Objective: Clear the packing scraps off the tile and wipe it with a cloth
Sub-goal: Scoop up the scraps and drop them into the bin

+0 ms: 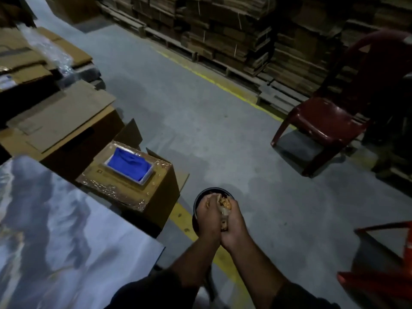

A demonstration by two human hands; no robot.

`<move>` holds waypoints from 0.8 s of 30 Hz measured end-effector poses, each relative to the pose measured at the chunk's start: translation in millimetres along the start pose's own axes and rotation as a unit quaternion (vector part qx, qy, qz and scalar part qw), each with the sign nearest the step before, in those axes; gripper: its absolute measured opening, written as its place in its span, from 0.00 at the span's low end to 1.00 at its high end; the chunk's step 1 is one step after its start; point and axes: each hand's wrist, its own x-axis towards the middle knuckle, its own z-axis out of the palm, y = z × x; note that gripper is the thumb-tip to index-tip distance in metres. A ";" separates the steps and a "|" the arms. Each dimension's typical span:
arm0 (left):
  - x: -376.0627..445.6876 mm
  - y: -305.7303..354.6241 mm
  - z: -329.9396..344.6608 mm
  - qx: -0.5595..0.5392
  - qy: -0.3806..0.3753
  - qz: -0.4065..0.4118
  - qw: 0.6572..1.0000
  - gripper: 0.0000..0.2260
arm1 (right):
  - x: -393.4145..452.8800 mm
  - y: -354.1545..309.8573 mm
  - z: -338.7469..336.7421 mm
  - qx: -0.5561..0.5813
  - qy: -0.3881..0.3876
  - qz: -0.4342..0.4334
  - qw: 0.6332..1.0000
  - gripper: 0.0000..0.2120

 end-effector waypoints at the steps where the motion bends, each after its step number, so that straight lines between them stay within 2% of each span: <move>1: 16.3 -5.8 8.1 -0.001 -0.003 -0.010 1.000 0.10 | 19.3 -5.9 -0.9 -0.009 0.005 -0.005 1.000 0.18; 2: 31.8 -11.9 15.1 -0.004 -0.001 -0.022 1.000 0.10 | 38.7 -10.6 -2.7 -0.023 0.019 -0.004 1.000 0.19; 6: 88.0 -52.6 35.4 -0.026 0.012 -0.082 0.996 0.09 | 109.6 -24.1 -18.4 0.047 0.043 0.050 0.997 0.28; 10: 154.2 -119.9 52.4 -0.074 0.015 -0.161 0.984 0.11 | 206.5 -21.9 -49.8 0.046 0.078 0.032 0.995 0.28; 17: 262.3 -225.0 72.3 -0.056 0.065 -0.179 0.980 0.04 | 353.7 -9.0 -103.4 -0.004 0.106 0.036 0.994 0.27; 18: 274.7 -236.1 74.7 -0.051 0.063 -0.183 0.980 0.07 | 369.2 -9.1 -109.9 0.001 0.101 0.037 0.994 0.27; 21: 302.5 -262.4 77.7 -0.044 0.063 -0.195 0.978 0.22 | 400.7 -8.4 -122.5 0.003 0.085 0.040 0.996 0.25; 24: 315.6 -273.4 79.2 -0.077 0.073 -0.206 0.973 0.23 | 411.2 -9.1 -130.8 -0.017 0.092 0.021 0.995 0.22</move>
